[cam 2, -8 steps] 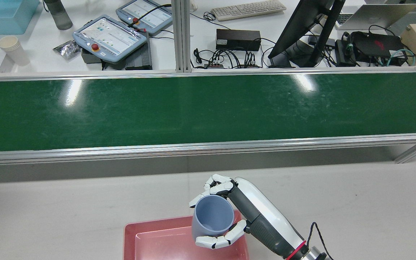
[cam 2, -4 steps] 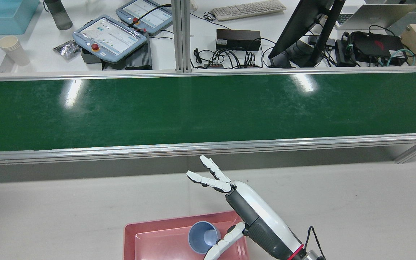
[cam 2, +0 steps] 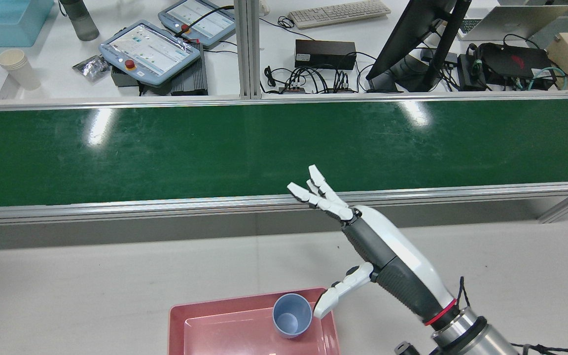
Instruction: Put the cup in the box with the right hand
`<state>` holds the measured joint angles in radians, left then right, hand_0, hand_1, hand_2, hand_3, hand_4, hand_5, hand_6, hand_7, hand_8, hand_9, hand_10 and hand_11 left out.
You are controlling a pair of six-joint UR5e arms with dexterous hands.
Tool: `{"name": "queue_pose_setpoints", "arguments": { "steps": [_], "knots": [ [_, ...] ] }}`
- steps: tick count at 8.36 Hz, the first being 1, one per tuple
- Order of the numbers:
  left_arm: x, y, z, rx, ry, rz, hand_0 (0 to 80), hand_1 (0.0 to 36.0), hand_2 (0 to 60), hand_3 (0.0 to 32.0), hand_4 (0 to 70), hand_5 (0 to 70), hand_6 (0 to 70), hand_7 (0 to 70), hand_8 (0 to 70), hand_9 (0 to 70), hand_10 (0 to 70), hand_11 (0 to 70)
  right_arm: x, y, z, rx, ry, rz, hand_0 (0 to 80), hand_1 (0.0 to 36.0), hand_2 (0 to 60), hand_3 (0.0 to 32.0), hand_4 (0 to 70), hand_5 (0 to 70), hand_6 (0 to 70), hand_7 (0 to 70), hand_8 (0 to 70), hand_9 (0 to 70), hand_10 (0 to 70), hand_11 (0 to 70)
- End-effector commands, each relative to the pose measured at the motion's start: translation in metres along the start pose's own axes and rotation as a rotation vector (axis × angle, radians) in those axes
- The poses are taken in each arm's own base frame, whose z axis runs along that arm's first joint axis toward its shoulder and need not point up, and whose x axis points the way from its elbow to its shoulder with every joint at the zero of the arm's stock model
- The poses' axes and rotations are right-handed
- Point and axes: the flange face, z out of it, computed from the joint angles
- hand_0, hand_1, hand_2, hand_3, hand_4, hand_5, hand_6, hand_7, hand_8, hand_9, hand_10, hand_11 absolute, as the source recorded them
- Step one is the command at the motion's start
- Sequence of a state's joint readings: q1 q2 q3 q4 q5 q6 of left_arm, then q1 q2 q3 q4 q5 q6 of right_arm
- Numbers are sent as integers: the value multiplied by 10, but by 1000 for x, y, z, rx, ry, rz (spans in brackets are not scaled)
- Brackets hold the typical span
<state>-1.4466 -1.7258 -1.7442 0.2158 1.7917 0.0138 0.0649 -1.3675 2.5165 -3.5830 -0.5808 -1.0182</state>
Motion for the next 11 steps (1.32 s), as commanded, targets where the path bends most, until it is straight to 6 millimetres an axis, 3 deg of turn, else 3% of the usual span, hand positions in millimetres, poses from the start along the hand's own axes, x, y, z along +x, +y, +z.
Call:
{"name": "queue_pose_setpoints", "arguments": {
  "steps": [1, 3, 5, 6, 8, 9, 10, 11],
  "knots": [
    [1, 0, -1, -1, 1, 0, 0, 0, 0, 0, 0, 0, 0, 0, 0, 0, 0, 0, -115, -98, 3, 46, -73, 43, 443, 75, 0, 0, 0, 34, 6, 0, 52, 67, 0, 0],
    [1, 0, -1, -1, 1, 0, 0, 0, 0, 0, 0, 0, 0, 0, 0, 0, 0, 0, -176, -184, -5, 178, -64, 46, 461, 117, 0, 0, 0, 44, 21, 29, 59, 80, 0, 0],
    [0, -1, -1, 1, 0, 0, 0, 0, 0, 0, 0, 0, 0, 0, 0, 0, 0, 0, -238, -266, -12, 284, -71, 8, 457, 85, 0, 0, 0, 40, 25, 36, 63, 85, 0, 0],
    [1, 0, -1, 1, 1, 0, 0, 0, 0, 0, 0, 0, 0, 0, 0, 0, 0, 0, -259, -311, -21, 331, -93, 18, 442, 75, 0, 0, 0, 38, 24, 31, 66, 87, 0, 0],
    [1, 0, -1, 1, 1, 0, 0, 0, 0, 0, 0, 0, 0, 0, 0, 0, 0, 0, -271, -433, -74, 375, -169, 131, 397, 52, 0, 0, 0, 33, 22, 14, 72, 100, 0, 0],
    [1, 0, -1, 1, 1, 0, 0, 0, 0, 0, 0, 0, 0, 0, 0, 0, 0, 0, -292, -479, -115, 400, -205, 153, 394, 51, 0, 0, 0, 33, 26, 28, 75, 107, 0, 8],
    [1, 0, -1, -1, 1, 0, 0, 0, 0, 0, 0, 0, 0, 0, 0, 0, 0, 0, -320, -507, -164, 441, -257, 144, 401, 58, 0, 0, 0, 35, 38, 98, 79, 118, 0, 3],
    [1, 0, -1, 1, 1, 0, 0, 0, 0, 0, 0, 0, 0, 0, 0, 0, 0, 0, -311, -525, -203, 468, -277, 141, 399, 58, 0, 0, 0, 33, 42, 122, 81, 124, 0, 0]
  ]
}}
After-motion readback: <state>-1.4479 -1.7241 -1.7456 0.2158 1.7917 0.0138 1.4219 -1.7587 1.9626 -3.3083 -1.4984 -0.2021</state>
